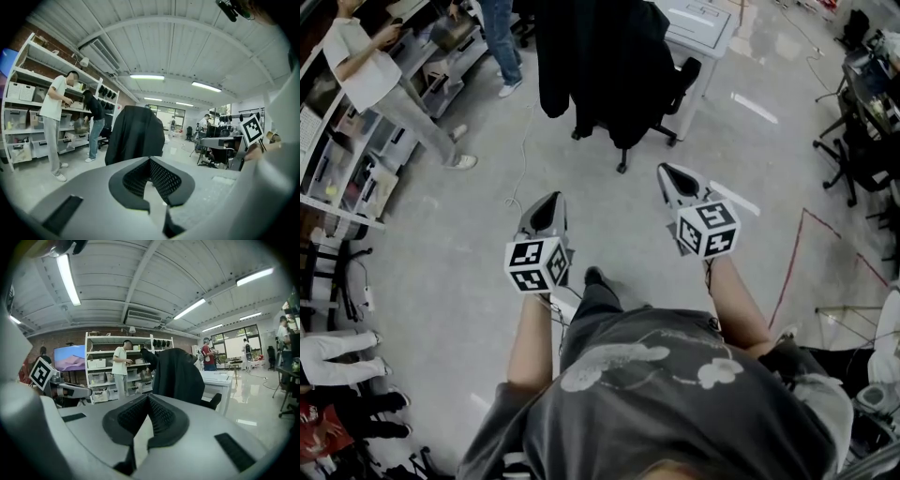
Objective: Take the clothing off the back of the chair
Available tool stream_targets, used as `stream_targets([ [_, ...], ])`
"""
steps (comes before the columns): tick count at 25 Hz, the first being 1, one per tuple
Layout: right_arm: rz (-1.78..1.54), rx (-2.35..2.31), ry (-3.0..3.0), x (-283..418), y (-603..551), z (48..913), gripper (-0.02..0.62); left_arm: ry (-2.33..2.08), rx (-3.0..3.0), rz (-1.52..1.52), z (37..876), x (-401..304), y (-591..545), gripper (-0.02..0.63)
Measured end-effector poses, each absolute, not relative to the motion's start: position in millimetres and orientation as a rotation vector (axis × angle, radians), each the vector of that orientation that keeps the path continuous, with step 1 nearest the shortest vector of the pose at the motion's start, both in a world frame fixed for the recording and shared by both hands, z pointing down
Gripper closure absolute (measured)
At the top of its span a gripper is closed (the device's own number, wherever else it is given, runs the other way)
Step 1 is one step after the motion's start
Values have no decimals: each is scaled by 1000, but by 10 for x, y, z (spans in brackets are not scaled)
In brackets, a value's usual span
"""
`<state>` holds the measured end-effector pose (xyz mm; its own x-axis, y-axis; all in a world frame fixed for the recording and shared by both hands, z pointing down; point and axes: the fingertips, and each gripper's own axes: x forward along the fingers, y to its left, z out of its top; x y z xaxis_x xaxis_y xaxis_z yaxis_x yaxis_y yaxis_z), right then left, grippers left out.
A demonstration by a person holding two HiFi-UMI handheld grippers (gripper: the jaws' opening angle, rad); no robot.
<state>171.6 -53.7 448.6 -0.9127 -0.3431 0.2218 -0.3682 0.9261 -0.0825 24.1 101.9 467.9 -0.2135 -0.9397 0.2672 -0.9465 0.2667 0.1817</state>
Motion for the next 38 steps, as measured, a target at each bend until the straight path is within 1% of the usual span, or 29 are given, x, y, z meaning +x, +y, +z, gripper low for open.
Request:
stream_targets([
  [5, 195, 650, -2859, 1353, -780, 4507, 604, -2175, 1793, 29, 4647, -276, 721, 605],
  [12, 196, 828, -2851, 779, -1106, 4263, 603, -2101, 1913, 13, 4440, -1007, 275, 604],
  [18, 145, 999, -2775, 754, -1208, 4275, 603, -2035, 1988, 17, 4391, -1316, 114, 605],
  [23, 146, 1053, -2743, 741, -1356, 4235, 603, -2015, 1979, -7, 4417, -1486, 47, 604],
  [28, 149, 1065, -2745, 521, -1632, 4241, 603, -2022, 1949, -19, 4486, -1635, -56, 604],
  [35, 194, 1092, -2771, 75, -2288, 4321, 601, -2073, 1924, 42, 4464, -2060, -439, 604],
  [36, 205, 1104, -2771, 24, -2417, 4313, 589, -2082, 1921, 49, 4436, -2139, -531, 604],
  [38, 192, 1134, -2759, -52, -2681, 4272, 535, -2093, 1927, 64, 4371, -2268, -734, 604],
])
